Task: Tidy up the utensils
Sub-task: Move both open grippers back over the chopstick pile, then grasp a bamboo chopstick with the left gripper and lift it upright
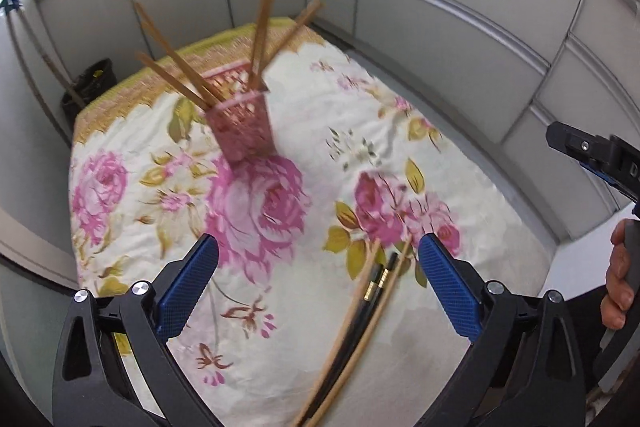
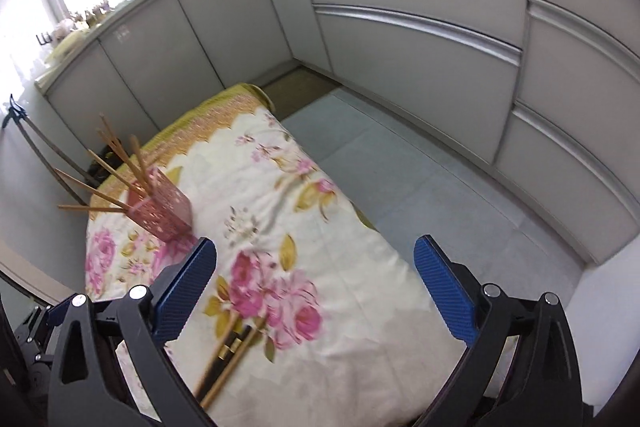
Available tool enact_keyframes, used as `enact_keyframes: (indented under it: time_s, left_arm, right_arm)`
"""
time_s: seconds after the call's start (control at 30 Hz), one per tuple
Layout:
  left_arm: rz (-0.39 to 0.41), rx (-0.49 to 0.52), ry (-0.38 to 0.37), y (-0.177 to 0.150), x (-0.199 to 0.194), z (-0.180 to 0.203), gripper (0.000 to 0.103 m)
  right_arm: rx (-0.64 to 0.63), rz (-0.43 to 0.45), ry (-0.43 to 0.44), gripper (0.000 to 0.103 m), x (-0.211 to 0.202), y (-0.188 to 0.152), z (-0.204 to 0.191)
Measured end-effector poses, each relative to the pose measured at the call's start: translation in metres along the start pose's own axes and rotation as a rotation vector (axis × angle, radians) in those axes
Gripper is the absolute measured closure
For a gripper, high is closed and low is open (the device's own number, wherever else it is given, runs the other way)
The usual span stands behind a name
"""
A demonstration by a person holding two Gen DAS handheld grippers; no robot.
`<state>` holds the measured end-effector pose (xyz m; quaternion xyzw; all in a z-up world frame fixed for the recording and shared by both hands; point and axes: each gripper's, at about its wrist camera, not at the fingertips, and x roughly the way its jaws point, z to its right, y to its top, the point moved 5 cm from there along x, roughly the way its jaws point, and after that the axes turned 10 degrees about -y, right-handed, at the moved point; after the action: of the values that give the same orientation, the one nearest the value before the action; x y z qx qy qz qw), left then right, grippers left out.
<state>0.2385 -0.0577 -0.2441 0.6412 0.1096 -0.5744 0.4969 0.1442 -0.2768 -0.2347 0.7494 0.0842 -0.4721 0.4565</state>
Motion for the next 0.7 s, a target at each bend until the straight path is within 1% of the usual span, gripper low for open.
enact_keyframes:
  time_s: [0.03, 0.1, 0.17, 0.2, 0.23, 0.33, 0.4, 0.43, 0.47, 0.57, 0.7]
  left_arm:
    - [-0.051, 0.007, -0.023, -0.003, 0.016, 0.004, 0.008]
    - [-0.151, 0.018, -0.043, -0.007, 0.044, 0.006, 0.018]
    - [-0.24, 0.015, -0.061, -0.009, 0.066, 0.006, 0.041]
    - [-0.269, 0.017, -0.064, -0.009, 0.073, 0.007, 0.045]
    - [-0.292, 0.023, -0.06, -0.008, 0.08, 0.007, 0.047]
    - [-0.351, 0.015, -0.065, -0.006, 0.095, 0.009, 0.048]
    - [-0.385, 0.028, -0.049, -0.006, 0.103, 0.01, 0.057]
    - [-0.4, 0.033, -0.039, -0.006, 0.107, 0.01, 0.063]
    - [-0.412, 0.034, -0.033, -0.007, 0.11, 0.009, 0.065]
    - [-0.427, 0.019, -0.042, -0.006, 0.117, 0.01, 0.065]
    - [-0.444, 0.022, -0.057, -0.008, 0.127, 0.016, 0.065]
  right_arm:
    - [-0.006, -0.032, -0.005, 0.007, 0.007, -0.008, 0.006]
    - [-0.027, -0.13, 0.01, 0.007, 0.021, -0.024, 0.011]
    - [-0.025, -0.218, 0.039, 0.007, 0.031, -0.039, 0.014]
    - [-0.027, -0.248, 0.051, 0.007, 0.036, -0.043, 0.014]
    - [-0.034, -0.272, 0.058, 0.007, 0.039, -0.047, 0.012]
    - [-0.031, -0.347, 0.077, 0.007, 0.05, -0.058, 0.011]
    - [-0.027, -0.395, 0.084, 0.007, 0.057, -0.065, 0.011]
    - [-0.026, -0.412, 0.088, 0.007, 0.06, -0.067, 0.011]
    - [-0.023, -0.428, 0.092, 0.007, 0.063, -0.069, 0.011]
    - [0.0, -0.459, 0.103, 0.007, 0.069, -0.072, 0.014]
    - [0.015, -0.447, 0.093, 0.007, 0.07, -0.068, 0.019]
